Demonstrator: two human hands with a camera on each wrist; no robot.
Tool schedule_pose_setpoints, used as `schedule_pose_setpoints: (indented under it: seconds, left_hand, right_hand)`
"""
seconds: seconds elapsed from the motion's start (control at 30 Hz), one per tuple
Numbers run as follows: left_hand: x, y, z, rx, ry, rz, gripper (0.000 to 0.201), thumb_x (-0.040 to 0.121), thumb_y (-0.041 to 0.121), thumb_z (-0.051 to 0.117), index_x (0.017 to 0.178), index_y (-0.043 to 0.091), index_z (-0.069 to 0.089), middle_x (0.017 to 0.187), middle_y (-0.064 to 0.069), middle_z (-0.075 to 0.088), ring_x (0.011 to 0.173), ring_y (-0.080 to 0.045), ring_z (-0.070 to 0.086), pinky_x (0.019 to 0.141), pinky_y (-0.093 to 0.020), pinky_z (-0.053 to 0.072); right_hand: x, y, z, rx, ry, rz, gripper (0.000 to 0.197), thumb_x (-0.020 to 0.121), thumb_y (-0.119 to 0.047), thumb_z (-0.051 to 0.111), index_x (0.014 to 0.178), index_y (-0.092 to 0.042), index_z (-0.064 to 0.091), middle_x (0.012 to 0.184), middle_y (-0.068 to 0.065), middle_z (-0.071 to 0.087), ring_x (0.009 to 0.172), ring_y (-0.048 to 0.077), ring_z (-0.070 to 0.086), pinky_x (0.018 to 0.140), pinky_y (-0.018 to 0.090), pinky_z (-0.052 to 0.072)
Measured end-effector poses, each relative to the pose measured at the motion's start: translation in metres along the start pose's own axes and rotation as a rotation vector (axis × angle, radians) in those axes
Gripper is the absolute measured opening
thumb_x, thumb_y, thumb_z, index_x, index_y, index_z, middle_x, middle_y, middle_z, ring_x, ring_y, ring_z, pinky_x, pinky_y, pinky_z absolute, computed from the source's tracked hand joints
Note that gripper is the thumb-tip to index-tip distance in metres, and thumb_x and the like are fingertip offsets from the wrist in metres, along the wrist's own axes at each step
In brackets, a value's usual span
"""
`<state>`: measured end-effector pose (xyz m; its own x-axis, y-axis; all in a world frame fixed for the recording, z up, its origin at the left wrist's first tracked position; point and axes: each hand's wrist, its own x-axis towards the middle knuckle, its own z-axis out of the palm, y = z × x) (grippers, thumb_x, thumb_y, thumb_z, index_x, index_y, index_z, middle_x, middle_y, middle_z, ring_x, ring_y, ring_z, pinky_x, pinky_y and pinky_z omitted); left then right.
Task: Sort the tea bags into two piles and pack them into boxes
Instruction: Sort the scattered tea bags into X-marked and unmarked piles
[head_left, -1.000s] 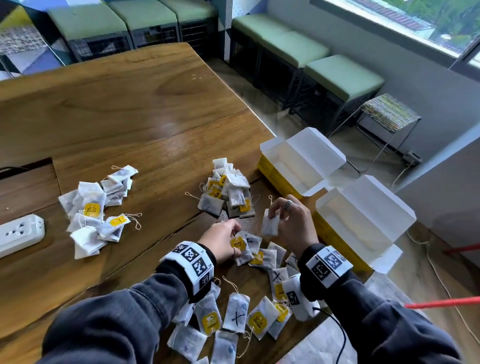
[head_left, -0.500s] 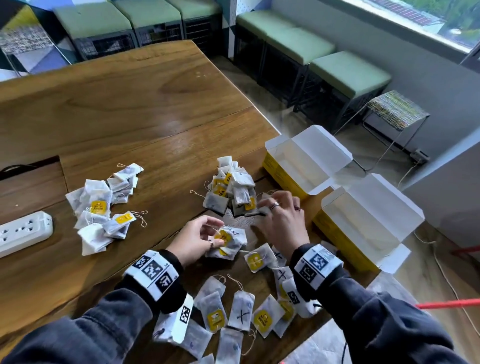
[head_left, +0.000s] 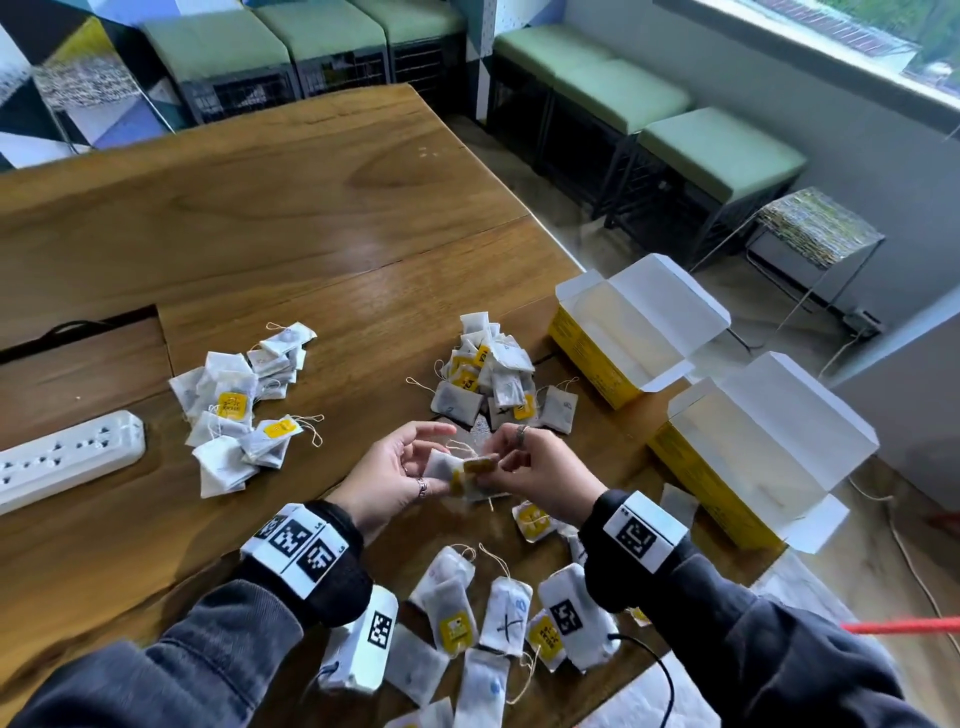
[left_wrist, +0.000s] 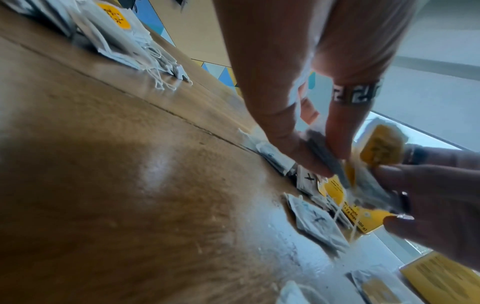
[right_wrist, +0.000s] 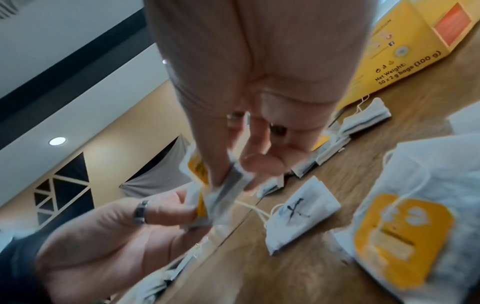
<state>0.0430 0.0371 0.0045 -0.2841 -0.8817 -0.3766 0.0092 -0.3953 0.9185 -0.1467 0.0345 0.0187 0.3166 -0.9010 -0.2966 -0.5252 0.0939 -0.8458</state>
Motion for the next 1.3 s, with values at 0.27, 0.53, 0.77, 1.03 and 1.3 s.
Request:
schedule_pose_setpoints:
  seconds: [0.27, 0.53, 0.77, 1.03, 1.3]
  left_hand:
    - [-0.004, 0.007, -0.012, -0.112, 0.122, -0.024, 0.037, 0.080, -0.017, 0.055, 0.098, 0.015, 0.061, 0.083, -0.008, 0.065, 0.079, -0.015, 0.063, 0.060, -0.024, 0.058]
    - [-0.012, 0.014, -0.007, 0.106, 0.085, 0.183, 0.032, 0.074, -0.019, 0.062, 0.082, 0.013, 0.063, 0.065, 0.001, 0.071, 0.075, -0.010, 0.068, 0.075, -0.017, 0.053]
    - [-0.016, 0.019, -0.006, 0.113, 0.048, 0.203, 0.037, 0.070, -0.004, 0.064, 0.099, 0.019, 0.061, 0.073, 0.000, 0.073, 0.075, -0.008, 0.064, 0.077, -0.018, 0.050]
    - [-0.007, 0.012, -0.012, 0.267, 0.189, 0.230, 0.069, 0.077, -0.022, 0.052, 0.102, 0.041, 0.061, 0.101, 0.014, 0.065, 0.089, -0.010, 0.062, 0.080, -0.030, 0.050]
    - [-0.011, 0.019, -0.005, -0.267, 0.071, -0.150, 0.030, 0.086, -0.012, 0.038, 0.096, 0.003, 0.062, 0.099, -0.022, 0.064, 0.074, -0.020, 0.065, 0.064, -0.026, 0.057]
  right_hand:
    - [-0.013, 0.021, 0.001, 0.099, 0.332, -0.212, 0.061, 0.063, 0.023, 0.061, 0.052, -0.038, 0.061, 0.074, -0.010, 0.048, 0.068, 0.007, 0.043, 0.059, 0.019, 0.037]
    - [-0.016, 0.022, -0.004, 0.173, 0.374, -0.209, 0.059, 0.063, 0.025, 0.058, 0.057, -0.034, 0.061, 0.076, -0.009, 0.057, 0.075, 0.006, 0.055, 0.063, 0.031, 0.046]
    - [-0.017, 0.022, -0.006, 0.147, 0.311, -0.208, 0.024, 0.072, -0.004, 0.072, 0.077, -0.024, 0.061, 0.090, -0.003, 0.062, 0.082, 0.013, 0.060, 0.069, 0.031, 0.054]
    - [-0.021, 0.010, -0.018, 0.179, 0.306, -0.053, 0.018, 0.079, -0.034, 0.064, 0.085, -0.017, 0.061, 0.082, -0.005, 0.063, 0.068, 0.000, 0.057, 0.063, 0.022, 0.050]
    - [-0.007, -0.034, 0.013, 0.248, 0.212, -0.086, 0.016, 0.078, -0.017, 0.073, 0.086, -0.018, 0.060, 0.085, 0.003, 0.067, 0.072, 0.014, 0.065, 0.063, 0.033, 0.057]
